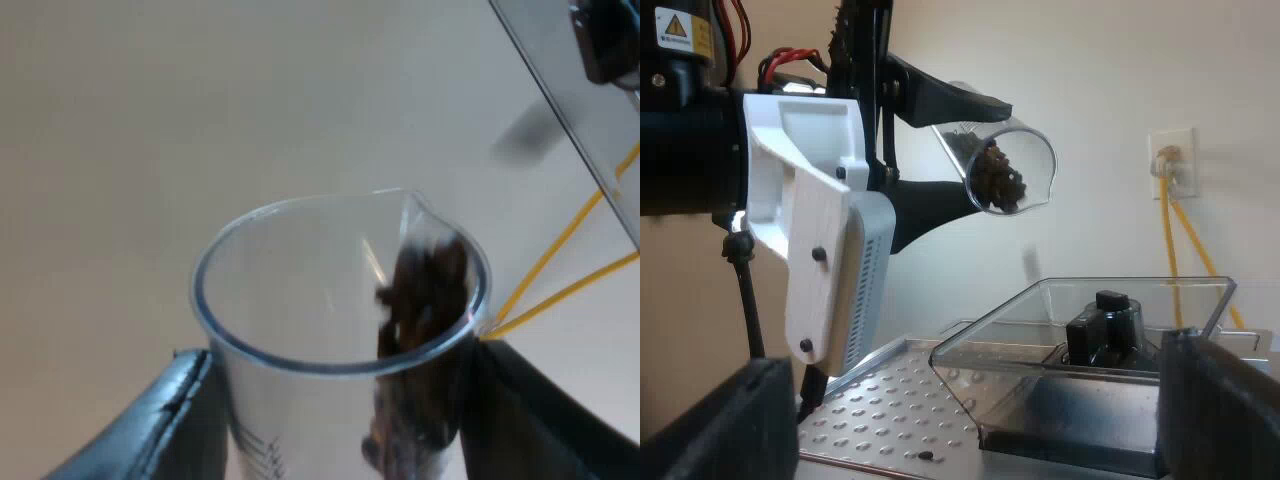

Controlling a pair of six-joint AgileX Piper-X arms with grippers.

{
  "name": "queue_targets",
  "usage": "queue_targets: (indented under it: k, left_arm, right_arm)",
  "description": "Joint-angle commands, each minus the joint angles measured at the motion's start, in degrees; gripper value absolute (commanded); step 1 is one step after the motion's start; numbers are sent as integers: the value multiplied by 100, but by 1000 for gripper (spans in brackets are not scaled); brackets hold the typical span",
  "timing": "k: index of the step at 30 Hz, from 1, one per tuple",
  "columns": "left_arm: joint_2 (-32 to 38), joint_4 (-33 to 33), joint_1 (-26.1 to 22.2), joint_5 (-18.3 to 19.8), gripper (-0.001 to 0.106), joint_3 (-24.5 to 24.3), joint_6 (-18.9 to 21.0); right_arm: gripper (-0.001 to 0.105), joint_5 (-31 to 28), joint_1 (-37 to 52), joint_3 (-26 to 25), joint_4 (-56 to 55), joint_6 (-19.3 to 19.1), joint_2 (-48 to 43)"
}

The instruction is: Pour the beans into the coffee machine

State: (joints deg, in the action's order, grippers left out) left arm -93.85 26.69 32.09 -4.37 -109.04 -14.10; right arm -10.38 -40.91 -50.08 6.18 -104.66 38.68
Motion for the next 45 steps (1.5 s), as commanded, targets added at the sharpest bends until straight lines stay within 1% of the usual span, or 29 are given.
queue_targets:
  k: [1, 8, 12, 14, 22, 24, 25, 26, 27, 28, 30, 31, 32, 33, 34, 35, 36, 37, 38, 39, 41, 42, 43, 44, 45]
  left_arm:
    - [41, -88, 21, 39, 22, -43, -315]
    - [41, -88, 21, 39, 22, -43, -491]
    - [41, -88, 21, 39, 22, -43, -838]
    - [41, -88, 21, 39, 22, -43, -933]
    - [41, -88, 21, 39, 22, -43, -924]
    - [41, -88, 21, 39, 22, -43, -810]
    - [41, -88, 21, 39, 22, -43, -643]
    - [41, -88, 21, 39, 22, -43, -336]
    - [41, -88, 21, 39, 22, -43, 72]
    - [41, -88, 21, 39, 22, -43, 307]
    - [41, -88, 21, -23, 22, -43, 1261]
    - [41, -88, 21, -49, 22, -43, 1410]
    - [41, -88, 21, -154, 22, -43, 2095]
    - [41, -88, 21, -251, 22, -43, 2386]
    - [41, -88, 21, -277, 22, -43, 2576]
    - [41, -88, 21, -430, 22, -43, 3113]
    - [41, -88, 21, -481, 22, -43, 3274]
    - [41, -88, 21, -648, 22, -43, 3718]
    - [41, -88, 21, -679, 22, -43, 3786]
    - [41, -88, 21, -1002, 22, -43, 4361]
    - [53, -88, 21, -1196, 22, -43, 4648]
    - [67, 19, 21, -1438, 22, -43, 4905]
    - [91, 162, 21, -1494, 22, -43, 5038]
    - [92, 162, 21, -1494, 22, -43, 5062]
    - [125, 311, 21, -1494, 22, -43, 5224]
  right_arm:
    - [79, -15, -12, -27, 85, -50, -19]
    - [79, -15, -12, -27, 85, -50, -19]
    - [79, -15, -12, -27, 85, -50, -19]
    - [79, -15, -12, -27, 85, -50, -19]
    - [79, -15, -12, -27, 85, -50, -19]
    - [79, -15, -12, -27, 85, -50, -19]
    - [79, -15, -12, -27, 85, -50, -19]
    - [79, -15, -12, -27, 85, -50, -19]
    - [79, -15, -12, -27, 85, -50, -19]
    - [79, -15, -12, -27, 85, -50, -19]
    - [79, -15, -12, -27, 85, -50, -19]
    - [79, -15, -12, -27, 85, -50, -19]
    - [79, -15, -12, -27, 85, -50, -19]
    - [79, -15, -12, -27, 85, -50, -19]
    - [79, -15, -12, -27, 85, -50, -19]
    - [79, -15, -12, -27, 85, -50, -19]
    - [79, -15, -12, -27, 85, -50, -19]
    - [79, -15, -12, -27, 85, -50, -19]
    - [79, -15, -12, -27, 85, -50, -19]
    - [79, -15, -12, -27, 85, -50, -19]
    - [79, -15, -12, -27, 85, -50, -19]
    - [79, -15, -12, -27, 85, -50, -19]
    - [79, -15, -12, -27, 85, -50, -19]
    - [79, -15, -12, -27, 85, -50, -19]
    - [79, -15, -12, -27, 85, -50, -19]
